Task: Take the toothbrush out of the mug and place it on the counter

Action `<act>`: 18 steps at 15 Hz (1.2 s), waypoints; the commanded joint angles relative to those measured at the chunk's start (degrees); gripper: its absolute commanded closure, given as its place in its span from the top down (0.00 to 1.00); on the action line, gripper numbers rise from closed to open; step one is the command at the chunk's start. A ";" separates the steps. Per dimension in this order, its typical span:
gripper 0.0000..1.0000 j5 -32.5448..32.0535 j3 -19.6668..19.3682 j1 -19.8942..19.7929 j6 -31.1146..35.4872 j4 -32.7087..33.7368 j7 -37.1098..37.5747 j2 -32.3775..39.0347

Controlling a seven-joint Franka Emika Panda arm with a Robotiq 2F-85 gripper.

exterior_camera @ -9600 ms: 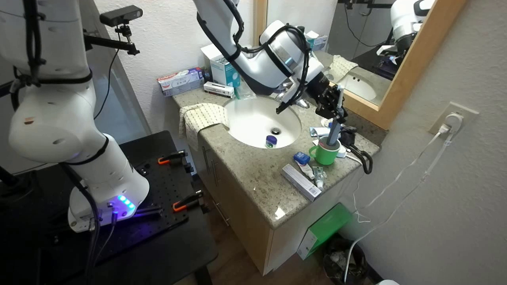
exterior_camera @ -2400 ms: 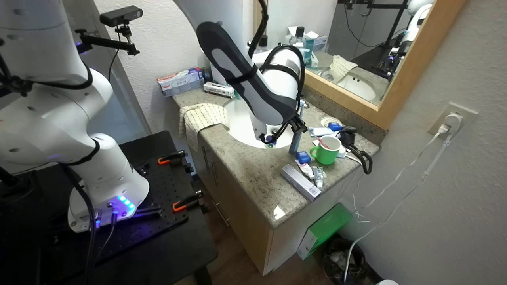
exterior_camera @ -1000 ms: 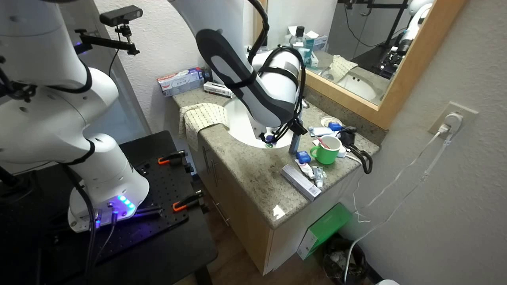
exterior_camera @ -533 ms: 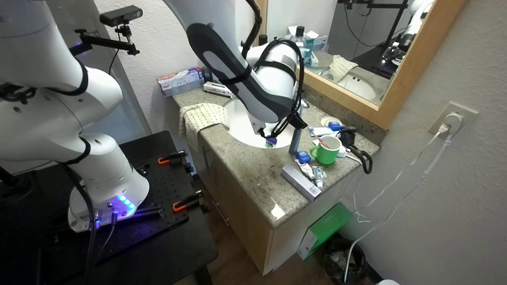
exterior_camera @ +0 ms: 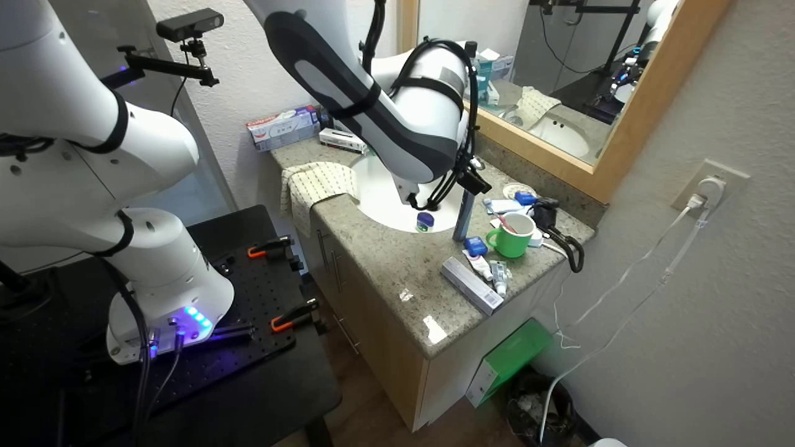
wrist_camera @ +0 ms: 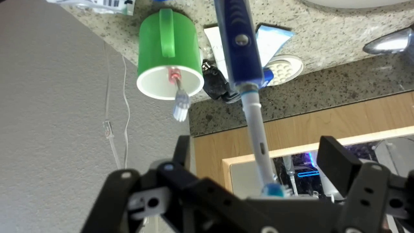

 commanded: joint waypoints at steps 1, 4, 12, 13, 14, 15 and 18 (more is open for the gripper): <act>1.00 0.00 7.37 -6.73 1.13 -0.48 0.76 -3.48; 1.00 0.00 14.31 -12.60 0.77 0.03 0.63 -3.25; 1.00 0.00 34.85 -32.08 -2.02 -0.68 -2.07 1.33; 1.00 0.00 37.60 -34.80 -2.61 -1.07 -3.03 2.41; 1.00 0.00 40.22 -37.45 -3.00 -1.58 -3.77 3.22; 1.00 0.00 42.89 -40.12 -3.37 -2.17 -4.73 4.24; 1.00 0.00 50.52 -48.49 -5.33 -5.26 -7.47 8.33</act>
